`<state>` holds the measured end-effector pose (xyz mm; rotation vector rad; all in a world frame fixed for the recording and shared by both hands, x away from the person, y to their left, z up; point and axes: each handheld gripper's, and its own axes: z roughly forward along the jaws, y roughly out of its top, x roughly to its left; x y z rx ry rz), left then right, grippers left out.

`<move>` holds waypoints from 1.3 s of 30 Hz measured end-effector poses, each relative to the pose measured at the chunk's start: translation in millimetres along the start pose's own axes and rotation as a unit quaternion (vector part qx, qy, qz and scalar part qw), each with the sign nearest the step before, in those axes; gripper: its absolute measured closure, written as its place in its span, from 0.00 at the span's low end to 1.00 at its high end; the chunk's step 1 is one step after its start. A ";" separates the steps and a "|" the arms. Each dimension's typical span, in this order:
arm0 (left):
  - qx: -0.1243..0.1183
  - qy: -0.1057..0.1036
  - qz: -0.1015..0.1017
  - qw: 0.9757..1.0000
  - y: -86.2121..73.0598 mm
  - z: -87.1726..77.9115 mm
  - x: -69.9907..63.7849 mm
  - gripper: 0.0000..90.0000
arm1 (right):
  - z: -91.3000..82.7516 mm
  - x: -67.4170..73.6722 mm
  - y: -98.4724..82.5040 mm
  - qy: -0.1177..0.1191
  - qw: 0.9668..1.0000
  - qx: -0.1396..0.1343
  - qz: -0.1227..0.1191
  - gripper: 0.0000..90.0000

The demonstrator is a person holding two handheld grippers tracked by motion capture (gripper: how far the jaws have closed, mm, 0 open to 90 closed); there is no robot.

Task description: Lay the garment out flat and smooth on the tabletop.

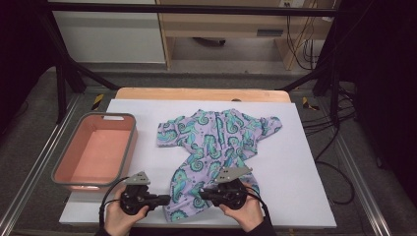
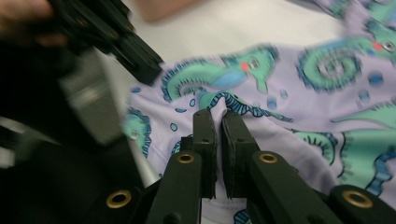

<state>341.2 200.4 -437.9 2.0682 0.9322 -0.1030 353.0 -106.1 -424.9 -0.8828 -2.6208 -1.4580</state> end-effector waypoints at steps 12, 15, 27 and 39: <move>-0.010 0.080 0.008 0.997 -12.6 36.0 18.6 0.59 | -16.1 -29.9 -23.8 -0.154 0.988 0.012 -0.031 0.59; -0.013 0.083 0.017 0.996 -13.3 38.8 16.3 0.65 | -40.7 -38.7 -42.6 -0.177 0.984 0.014 -0.010 0.66; -0.008 0.074 0.026 0.997 -14.1 44.5 11.7 0.96 | -47.0 -56.6 -80.8 -0.191 0.980 0.059 0.001 0.91; -0.030 0.068 0.016 0.997 -11.6 37.4 18.5 0.97 | -100.5 -56.7 -64.0 -0.173 0.984 0.008 0.041 0.94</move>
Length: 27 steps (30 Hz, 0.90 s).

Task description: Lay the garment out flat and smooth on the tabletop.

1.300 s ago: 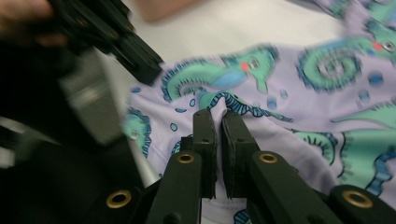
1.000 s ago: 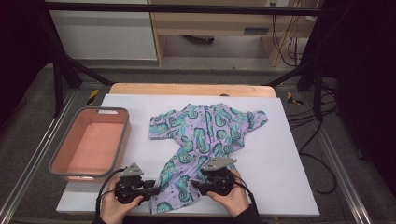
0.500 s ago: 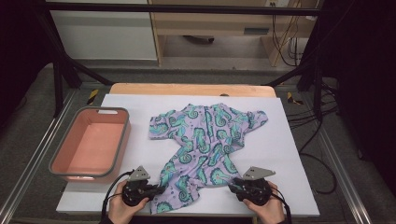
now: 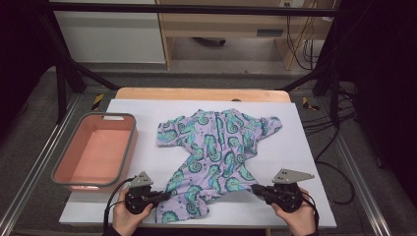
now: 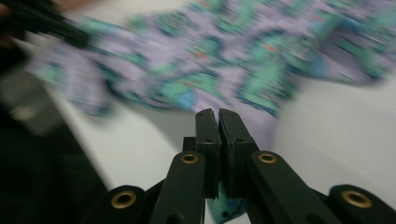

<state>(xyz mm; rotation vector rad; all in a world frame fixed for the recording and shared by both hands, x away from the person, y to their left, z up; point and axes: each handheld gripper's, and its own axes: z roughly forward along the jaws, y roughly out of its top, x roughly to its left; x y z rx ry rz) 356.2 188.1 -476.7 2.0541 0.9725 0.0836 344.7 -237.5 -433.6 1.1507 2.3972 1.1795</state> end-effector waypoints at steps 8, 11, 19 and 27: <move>0.009 0.001 0.017 1.000 -1.3 7.5 -1.3 0.95 | 12.1 3.0 -3.3 -0.006 0.998 -0.050 -0.034 0.74; 0.009 0.004 0.024 1.000 -2.2 8.5 -2.5 0.95 | 28.4 20.6 0.9 0.023 0.997 -0.048 -0.059 0.61; 0.018 0.012 0.038 0.999 -0.2 9.9 -7.8 0.89 | 67.9 33.2 1.0 0.026 0.995 0.001 -0.099 0.87; 0.018 0.003 0.024 1.000 3.0 5.5 -6.0 0.96 | 34.2 35.7 21.1 0.114 0.992 -0.017 -0.050 0.97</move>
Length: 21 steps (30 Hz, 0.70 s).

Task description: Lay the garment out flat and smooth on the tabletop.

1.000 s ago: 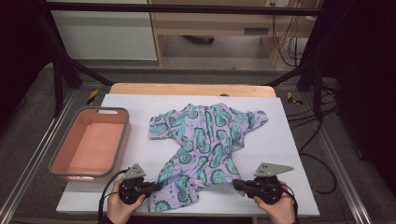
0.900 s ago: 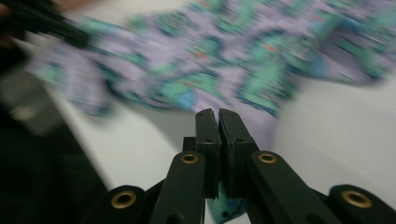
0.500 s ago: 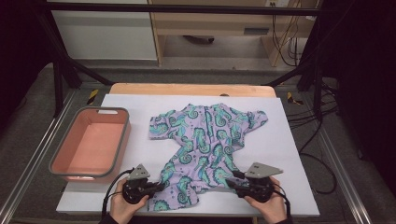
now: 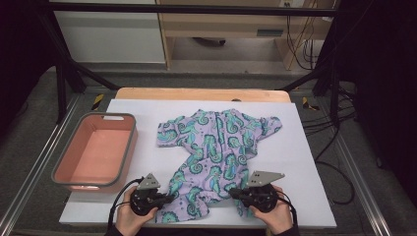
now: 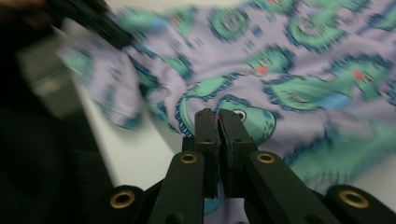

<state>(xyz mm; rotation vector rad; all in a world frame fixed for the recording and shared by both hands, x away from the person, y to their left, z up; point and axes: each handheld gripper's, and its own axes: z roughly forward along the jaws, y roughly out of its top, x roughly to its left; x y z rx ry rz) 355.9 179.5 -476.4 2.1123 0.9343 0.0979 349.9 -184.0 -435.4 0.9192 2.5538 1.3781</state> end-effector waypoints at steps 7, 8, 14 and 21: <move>-0.019 0.006 -0.005 1.000 1.9 -2.5 0.3 0.96 | 28.2 -30.8 0.3 -0.105 0.993 0.045 0.026 0.80; -0.015 0.007 -0.007 1.000 0.7 -0.7 0.4 0.96 | 29.9 -31.9 -2.9 -0.121 0.991 0.043 0.020 0.72; -0.002 0.011 -0.003 1.000 -2.6 5.4 -1.0 0.96 | 0.2 -16.2 -0.5 -0.132 0.991 -0.020 -0.007 0.70; -0.004 0.012 -0.007 1.000 -3.0 5.7 -1.1 0.96 | 15.5 11.0 -4.6 -0.041 0.999 0.004 -0.028 0.84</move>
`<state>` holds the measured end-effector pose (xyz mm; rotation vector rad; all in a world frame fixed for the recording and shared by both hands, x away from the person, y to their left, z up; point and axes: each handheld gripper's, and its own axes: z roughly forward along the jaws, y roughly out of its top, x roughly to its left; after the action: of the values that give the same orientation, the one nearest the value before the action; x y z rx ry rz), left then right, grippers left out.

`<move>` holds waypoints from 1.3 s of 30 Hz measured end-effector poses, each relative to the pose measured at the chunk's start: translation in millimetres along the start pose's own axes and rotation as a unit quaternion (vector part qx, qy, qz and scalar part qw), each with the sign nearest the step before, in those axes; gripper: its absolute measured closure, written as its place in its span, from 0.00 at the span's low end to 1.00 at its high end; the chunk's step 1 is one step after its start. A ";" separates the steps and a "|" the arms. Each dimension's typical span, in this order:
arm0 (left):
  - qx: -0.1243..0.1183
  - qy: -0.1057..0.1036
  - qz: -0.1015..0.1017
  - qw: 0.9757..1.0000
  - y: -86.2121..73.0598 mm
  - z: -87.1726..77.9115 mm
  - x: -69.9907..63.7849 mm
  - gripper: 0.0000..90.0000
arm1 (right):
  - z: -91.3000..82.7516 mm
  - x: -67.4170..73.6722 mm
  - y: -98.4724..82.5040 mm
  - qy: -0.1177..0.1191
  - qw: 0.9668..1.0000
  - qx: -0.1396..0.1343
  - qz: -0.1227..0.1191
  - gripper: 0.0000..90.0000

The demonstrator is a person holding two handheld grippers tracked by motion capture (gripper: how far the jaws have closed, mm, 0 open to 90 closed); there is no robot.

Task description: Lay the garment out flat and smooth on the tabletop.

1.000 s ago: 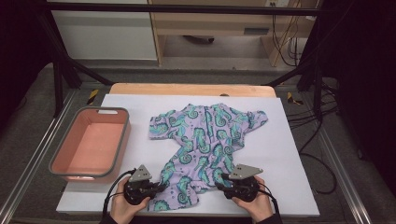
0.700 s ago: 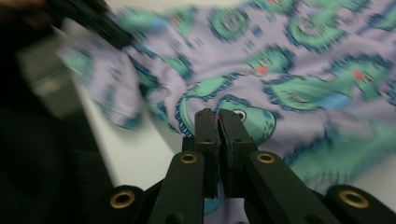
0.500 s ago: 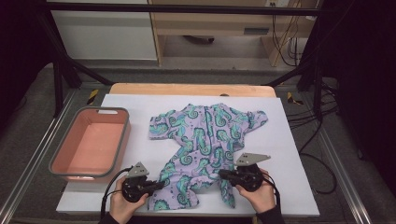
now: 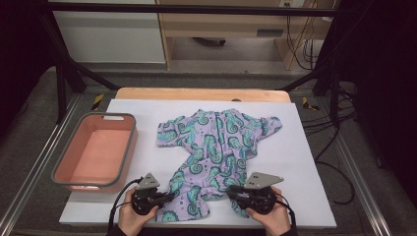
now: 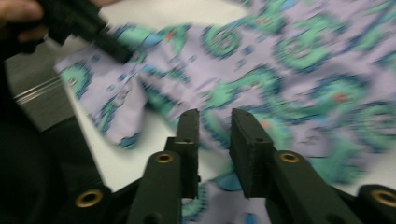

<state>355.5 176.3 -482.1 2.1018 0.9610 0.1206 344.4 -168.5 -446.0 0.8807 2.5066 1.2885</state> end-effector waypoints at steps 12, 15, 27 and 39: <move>-0.009 -0.007 -0.008 1.000 1.5 -3.5 0.6 0.96 | 38.3 -13.2 -6.4 -0.047 0.998 0.041 -0.033 0.99; -0.018 -0.012 -0.013 1.000 3.0 -8.9 0.7 0.96 | 28.2 -12.7 -2.8 -0.025 0.999 0.042 -0.019 0.99; -0.026 -0.010 -0.029 0.999 2.4 -16.7 6.7 0.96 | 25.0 -5.4 9.6 -0.005 1.000 -0.013 0.027 0.73; -0.021 -0.005 -0.010 1.000 -2.1 -6.8 5.7 0.96 | 37.4 13.0 -1.0 -0.019 1.000 0.000 0.013 0.57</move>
<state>355.7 185.3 -480.3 2.0518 0.9643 0.1185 349.0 -136.0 -468.1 0.9309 2.4752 1.2676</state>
